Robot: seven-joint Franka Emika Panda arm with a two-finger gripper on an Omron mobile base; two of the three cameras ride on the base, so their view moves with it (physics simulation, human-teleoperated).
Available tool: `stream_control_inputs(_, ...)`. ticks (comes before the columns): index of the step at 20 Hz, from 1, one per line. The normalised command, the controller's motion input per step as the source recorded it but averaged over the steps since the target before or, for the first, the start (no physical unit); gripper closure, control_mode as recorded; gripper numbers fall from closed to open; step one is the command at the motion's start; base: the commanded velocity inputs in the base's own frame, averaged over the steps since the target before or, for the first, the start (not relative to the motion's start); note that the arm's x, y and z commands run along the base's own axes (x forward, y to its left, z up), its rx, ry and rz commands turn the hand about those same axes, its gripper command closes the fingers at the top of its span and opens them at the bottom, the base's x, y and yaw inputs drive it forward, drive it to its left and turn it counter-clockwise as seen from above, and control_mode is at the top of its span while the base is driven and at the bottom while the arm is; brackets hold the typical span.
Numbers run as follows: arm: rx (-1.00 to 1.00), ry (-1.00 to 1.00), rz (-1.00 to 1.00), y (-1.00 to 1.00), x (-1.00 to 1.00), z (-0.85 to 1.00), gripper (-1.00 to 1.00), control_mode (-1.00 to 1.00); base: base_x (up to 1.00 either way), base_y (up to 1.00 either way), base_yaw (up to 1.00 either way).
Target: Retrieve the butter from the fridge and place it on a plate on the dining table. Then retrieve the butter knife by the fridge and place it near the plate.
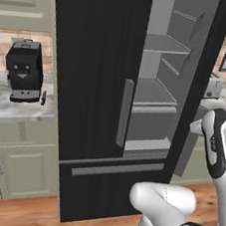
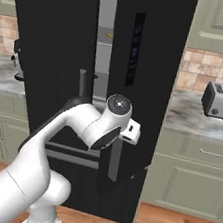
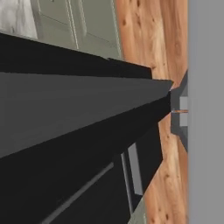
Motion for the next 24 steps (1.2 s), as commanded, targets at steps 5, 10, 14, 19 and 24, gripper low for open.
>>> stream_control_inputs(5,-0.08,-0.01,-0.01,0.01,-0.49,0.28,-1.0,-1.0,0.0,0.0,0.0)
stream_control_inputs(10,-0.23,-0.01,-0.07,0.36,-0.55,0.37,-1.0,-1.0,0.0,0.0,0.0)
stream_control_inputs(14,-0.41,0.04,-0.01,0.97,-0.15,0.12,-1.0,-1.0,0.0,0.0,0.0)
stream_control_inputs(19,-0.47,0.18,0.0,0.78,0.01,0.28,-1.0,-1.0,0.0,0.0,0.0)
stream_control_inputs(24,-0.42,0.2,0.0,0.67,0.26,0.07,-1.0,-1.0,0.0,0.0,0.0)
